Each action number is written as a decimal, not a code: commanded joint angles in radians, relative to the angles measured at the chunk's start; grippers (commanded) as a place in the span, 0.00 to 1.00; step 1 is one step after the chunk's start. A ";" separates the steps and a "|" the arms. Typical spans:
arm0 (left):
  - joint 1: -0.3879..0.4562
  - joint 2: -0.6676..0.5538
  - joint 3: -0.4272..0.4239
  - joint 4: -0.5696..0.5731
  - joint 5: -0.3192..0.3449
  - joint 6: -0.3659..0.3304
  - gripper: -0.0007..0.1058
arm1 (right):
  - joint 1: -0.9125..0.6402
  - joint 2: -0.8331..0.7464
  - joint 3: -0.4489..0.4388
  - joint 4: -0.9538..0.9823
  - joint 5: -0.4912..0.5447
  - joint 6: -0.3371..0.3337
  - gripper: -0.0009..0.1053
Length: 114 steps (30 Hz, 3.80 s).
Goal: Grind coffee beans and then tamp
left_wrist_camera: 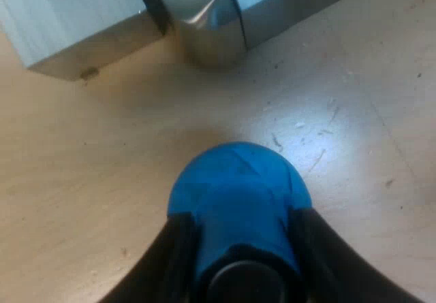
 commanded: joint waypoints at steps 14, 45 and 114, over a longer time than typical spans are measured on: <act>0.025 0.146 0.063 -0.128 -0.003 0.006 0.01 | -0.003 0.202 -0.112 -0.050 -0.074 -0.013 0.81; 0.025 -0.013 -0.006 -0.061 -0.079 0.001 1.00 | -0.003 0.040 -0.121 0.170 -0.083 0.018 0.81; 0.158 -0.547 -0.422 0.044 -0.155 -0.048 1.00 | -1.233 -0.774 -0.613 1.303 -0.274 -0.166 0.81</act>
